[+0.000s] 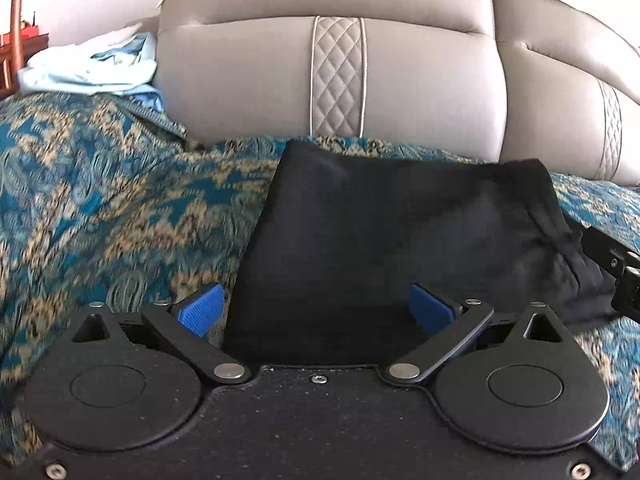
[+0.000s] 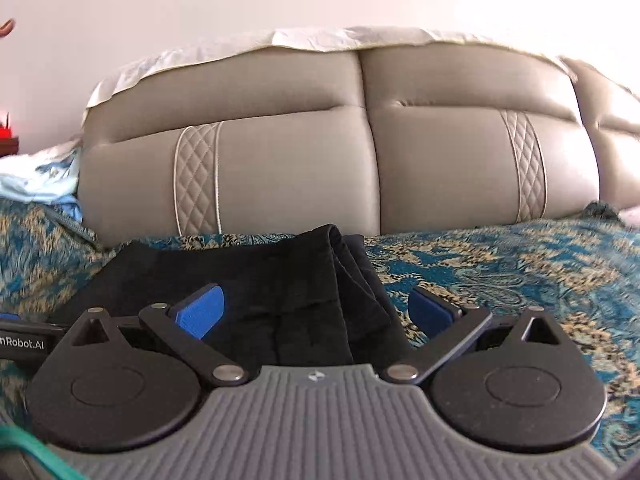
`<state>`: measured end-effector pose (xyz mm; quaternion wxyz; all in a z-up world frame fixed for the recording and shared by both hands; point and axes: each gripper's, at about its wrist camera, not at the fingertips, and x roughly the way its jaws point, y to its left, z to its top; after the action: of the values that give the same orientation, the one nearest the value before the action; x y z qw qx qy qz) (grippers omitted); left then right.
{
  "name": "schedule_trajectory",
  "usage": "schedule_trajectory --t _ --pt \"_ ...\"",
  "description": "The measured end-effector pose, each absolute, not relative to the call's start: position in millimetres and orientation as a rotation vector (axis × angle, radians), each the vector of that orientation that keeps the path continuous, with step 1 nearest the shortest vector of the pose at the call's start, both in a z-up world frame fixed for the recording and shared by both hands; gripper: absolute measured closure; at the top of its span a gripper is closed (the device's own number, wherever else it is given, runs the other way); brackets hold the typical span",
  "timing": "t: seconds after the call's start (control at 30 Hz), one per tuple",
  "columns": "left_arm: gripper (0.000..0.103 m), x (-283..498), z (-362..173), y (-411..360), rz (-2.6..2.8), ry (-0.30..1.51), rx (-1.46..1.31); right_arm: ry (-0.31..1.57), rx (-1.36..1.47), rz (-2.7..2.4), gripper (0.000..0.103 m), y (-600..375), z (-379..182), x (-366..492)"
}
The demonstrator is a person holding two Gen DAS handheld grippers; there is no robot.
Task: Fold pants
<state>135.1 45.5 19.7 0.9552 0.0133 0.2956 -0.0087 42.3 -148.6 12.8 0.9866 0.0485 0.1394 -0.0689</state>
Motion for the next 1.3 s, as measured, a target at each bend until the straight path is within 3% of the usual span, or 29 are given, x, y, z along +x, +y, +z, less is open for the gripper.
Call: schedule_trajectory --t 0.3,0.57,1.3 --pt "0.002 111 6 40 -0.022 0.598 0.062 0.28 -0.039 -0.137 0.0 -131 -1 23" --pt "0.0 113 -6 36 -0.015 0.599 0.102 0.378 -0.027 -0.128 0.0 -126 -22 30" --pt "0.0 109 -13 41 -0.028 0.595 0.05 0.422 -0.034 -0.124 0.0 -123 -27 38"
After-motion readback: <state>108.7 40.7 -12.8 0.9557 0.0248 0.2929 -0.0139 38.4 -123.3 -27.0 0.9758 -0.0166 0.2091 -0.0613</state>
